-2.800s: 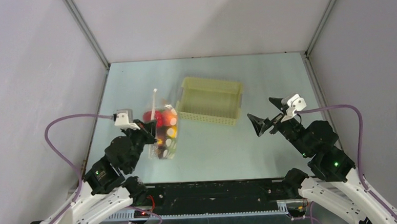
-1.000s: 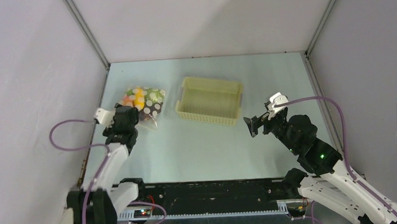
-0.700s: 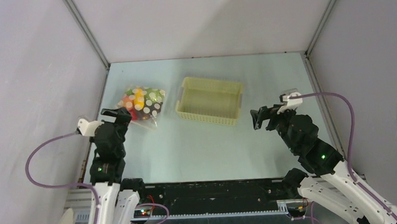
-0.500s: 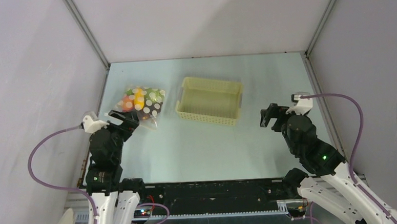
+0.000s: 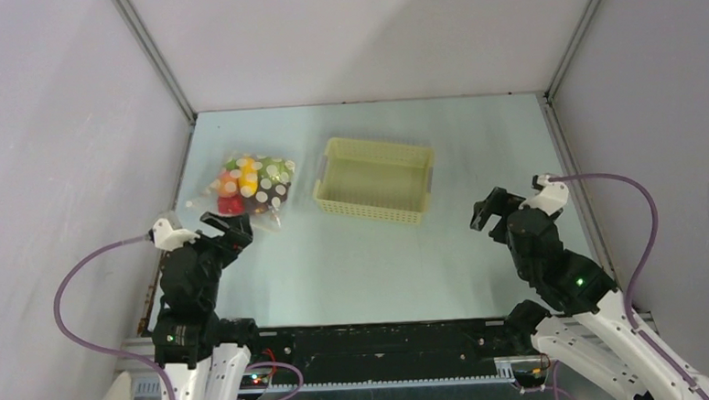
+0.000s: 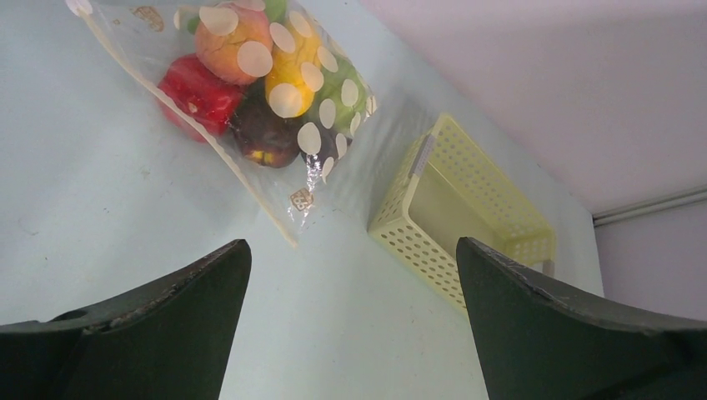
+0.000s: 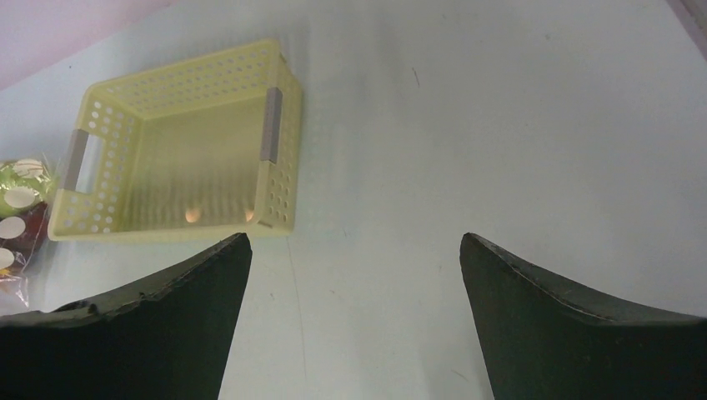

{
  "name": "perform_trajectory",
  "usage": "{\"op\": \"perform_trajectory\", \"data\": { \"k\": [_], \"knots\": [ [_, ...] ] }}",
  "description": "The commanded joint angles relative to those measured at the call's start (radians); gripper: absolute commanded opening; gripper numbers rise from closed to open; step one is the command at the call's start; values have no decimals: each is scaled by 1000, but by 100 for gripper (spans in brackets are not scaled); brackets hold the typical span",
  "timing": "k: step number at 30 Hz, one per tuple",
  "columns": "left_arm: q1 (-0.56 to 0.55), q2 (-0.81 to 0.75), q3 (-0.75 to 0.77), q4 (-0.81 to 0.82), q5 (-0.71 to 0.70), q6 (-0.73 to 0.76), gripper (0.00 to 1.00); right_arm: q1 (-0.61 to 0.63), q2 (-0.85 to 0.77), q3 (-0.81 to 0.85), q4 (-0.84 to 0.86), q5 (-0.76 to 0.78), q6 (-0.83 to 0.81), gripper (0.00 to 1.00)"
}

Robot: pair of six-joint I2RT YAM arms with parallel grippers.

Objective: Place the food in the zip-top bag and seal the zipper

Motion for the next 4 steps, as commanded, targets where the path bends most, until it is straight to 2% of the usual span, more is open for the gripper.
{"op": "perform_trajectory", "data": {
  "k": [1,4],
  "knots": [
    [-1,-18,-9,-9,-25,27,100,-4,8,21,-8,-4,38,99],
    [-1,-10,-9,-8,-31,24,100,-2,4,30,-14,-11,30,99]
  ]
}}
